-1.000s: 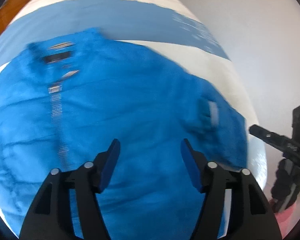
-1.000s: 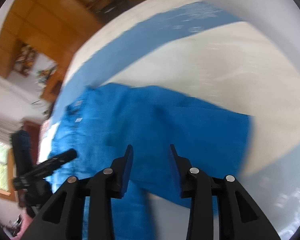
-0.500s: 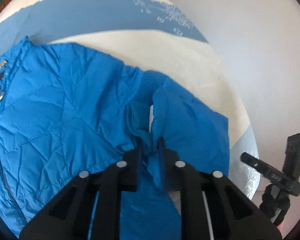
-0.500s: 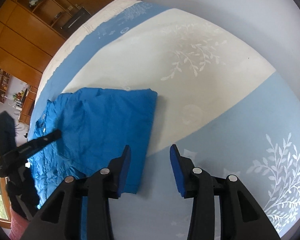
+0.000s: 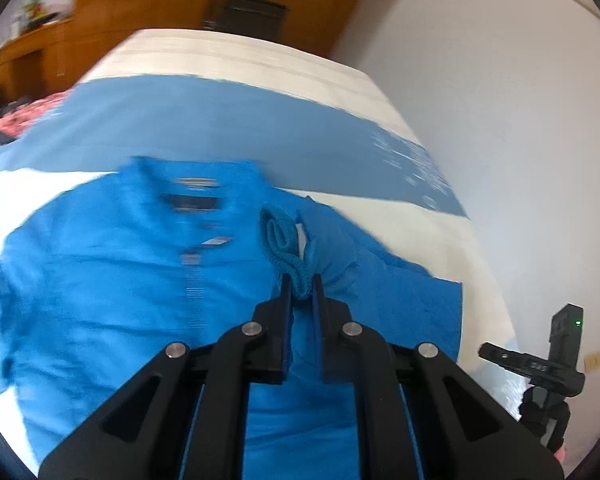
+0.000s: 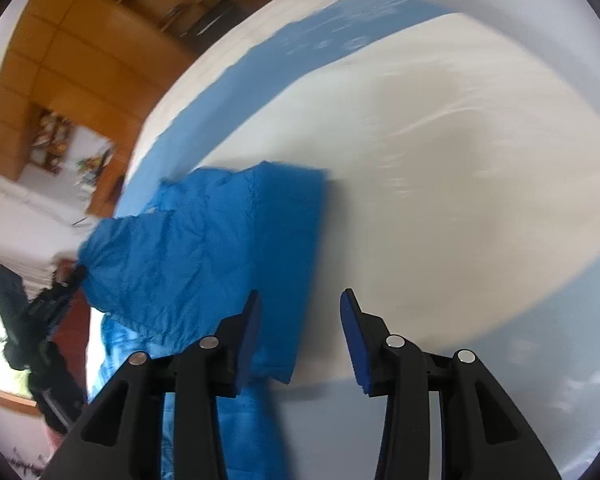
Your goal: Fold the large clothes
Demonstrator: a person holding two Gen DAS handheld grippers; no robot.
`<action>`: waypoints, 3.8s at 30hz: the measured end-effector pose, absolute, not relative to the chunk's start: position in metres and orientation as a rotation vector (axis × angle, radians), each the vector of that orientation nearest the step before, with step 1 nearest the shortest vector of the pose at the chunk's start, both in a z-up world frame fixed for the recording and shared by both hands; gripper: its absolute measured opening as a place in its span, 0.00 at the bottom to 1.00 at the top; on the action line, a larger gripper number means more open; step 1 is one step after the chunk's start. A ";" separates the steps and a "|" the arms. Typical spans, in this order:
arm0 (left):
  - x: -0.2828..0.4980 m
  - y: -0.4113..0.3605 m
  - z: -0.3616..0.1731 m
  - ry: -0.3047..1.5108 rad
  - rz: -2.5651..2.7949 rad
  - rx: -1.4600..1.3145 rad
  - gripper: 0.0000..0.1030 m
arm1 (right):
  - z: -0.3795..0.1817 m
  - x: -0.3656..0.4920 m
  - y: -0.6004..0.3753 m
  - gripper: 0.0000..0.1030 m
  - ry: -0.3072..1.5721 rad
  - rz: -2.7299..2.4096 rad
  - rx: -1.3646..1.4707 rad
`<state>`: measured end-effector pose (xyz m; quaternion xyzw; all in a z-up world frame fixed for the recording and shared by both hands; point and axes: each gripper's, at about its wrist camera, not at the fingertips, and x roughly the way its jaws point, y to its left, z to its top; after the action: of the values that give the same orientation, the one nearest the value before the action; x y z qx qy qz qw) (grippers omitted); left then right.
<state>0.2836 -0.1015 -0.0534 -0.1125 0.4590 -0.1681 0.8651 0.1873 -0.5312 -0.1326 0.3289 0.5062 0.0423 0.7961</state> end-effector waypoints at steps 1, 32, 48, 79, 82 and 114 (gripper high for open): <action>0.281 -0.082 -0.053 0.955 -0.310 -0.241 0.07 | -0.134 0.196 -0.521 0.41 1.096 0.117 0.705; 0.268 0.048 -0.082 1.048 -0.056 -0.291 0.11 | -0.096 0.273 -0.366 0.45 1.192 0.159 0.274; 0.302 0.017 -0.160 1.190 -0.047 -0.229 0.09 | -0.169 0.304 -0.307 0.43 1.232 0.137 0.151; 0.224 0.033 -0.119 0.985 -0.034 -0.203 0.47 | -0.125 0.250 -0.286 0.66 1.014 0.175 0.171; 0.194 0.088 -0.107 0.957 0.087 -0.193 0.48 | -0.113 0.240 -0.293 0.66 1.008 0.164 0.125; 0.048 0.436 -0.150 0.890 0.869 -0.681 0.40 | -0.167 0.262 -0.287 0.66 1.168 0.103 0.133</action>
<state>0.0479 0.4361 -0.1505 -0.3125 0.4086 0.3988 0.7592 0.2625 -0.2874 -0.1667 0.0626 0.5509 0.0483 0.8308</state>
